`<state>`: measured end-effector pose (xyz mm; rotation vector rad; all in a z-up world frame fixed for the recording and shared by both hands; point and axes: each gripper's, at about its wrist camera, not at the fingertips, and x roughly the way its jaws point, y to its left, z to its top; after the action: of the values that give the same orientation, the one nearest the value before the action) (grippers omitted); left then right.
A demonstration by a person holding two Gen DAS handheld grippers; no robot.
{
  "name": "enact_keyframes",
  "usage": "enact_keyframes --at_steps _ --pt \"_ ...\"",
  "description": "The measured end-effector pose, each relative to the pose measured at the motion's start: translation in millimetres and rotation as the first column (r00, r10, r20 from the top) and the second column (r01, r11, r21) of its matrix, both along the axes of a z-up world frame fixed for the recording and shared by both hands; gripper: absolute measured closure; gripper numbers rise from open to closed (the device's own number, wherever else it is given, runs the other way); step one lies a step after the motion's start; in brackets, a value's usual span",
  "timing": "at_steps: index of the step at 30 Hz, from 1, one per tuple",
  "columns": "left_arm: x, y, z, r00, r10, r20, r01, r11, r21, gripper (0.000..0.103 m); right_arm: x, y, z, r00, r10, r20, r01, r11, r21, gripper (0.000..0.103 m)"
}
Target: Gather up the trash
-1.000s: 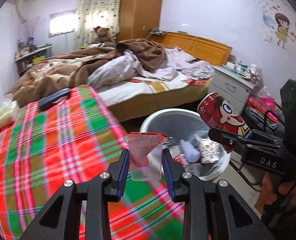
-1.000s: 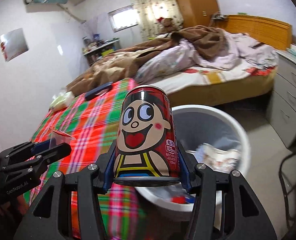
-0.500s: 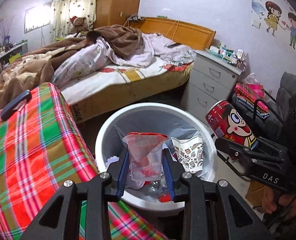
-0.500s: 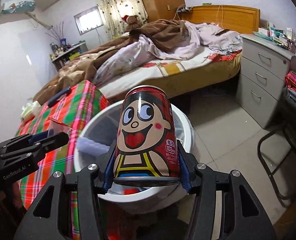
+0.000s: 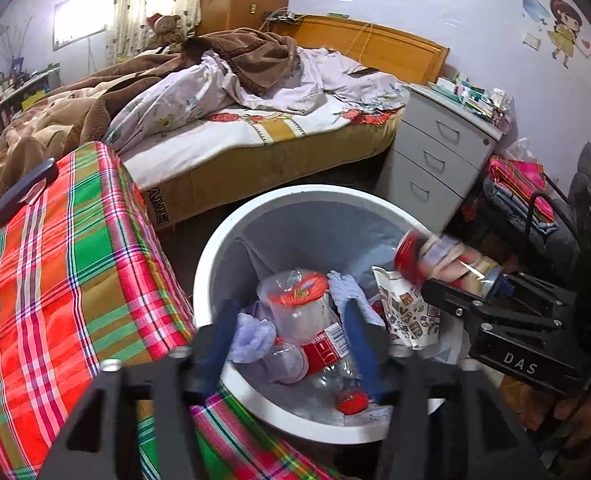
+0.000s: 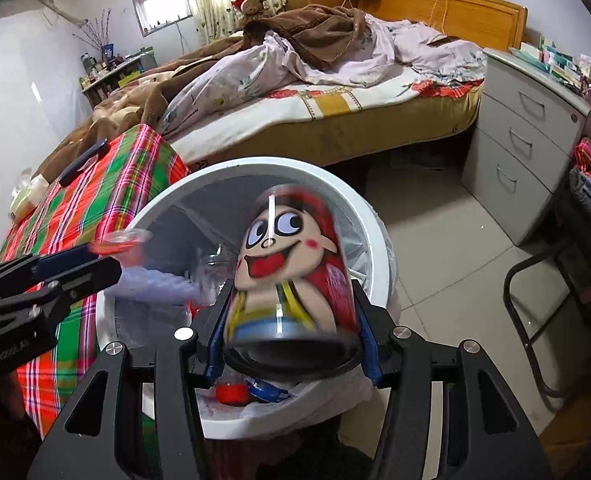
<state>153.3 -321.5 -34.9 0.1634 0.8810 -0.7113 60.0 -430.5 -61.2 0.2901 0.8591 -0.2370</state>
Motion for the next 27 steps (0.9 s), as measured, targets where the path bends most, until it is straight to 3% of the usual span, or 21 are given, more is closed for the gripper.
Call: enact_keyframes --at_steps 3,20,27 --pt "0 5 0 1.0 0.006 -0.006 -0.006 1.0 -0.013 0.043 -4 -2 4 0.999 -0.026 0.029 0.026 1.0 -0.004 0.039" --pt "-56 55 20 0.992 0.105 0.069 -0.103 0.994 -0.035 0.043 -31 24 20 0.994 -0.034 0.108 0.035 0.999 -0.01 0.039" --pt "-94 90 29 0.975 0.173 0.141 -0.165 0.984 -0.064 0.043 -55 52 30 0.983 -0.004 0.183 0.013 0.999 -0.048 0.039"
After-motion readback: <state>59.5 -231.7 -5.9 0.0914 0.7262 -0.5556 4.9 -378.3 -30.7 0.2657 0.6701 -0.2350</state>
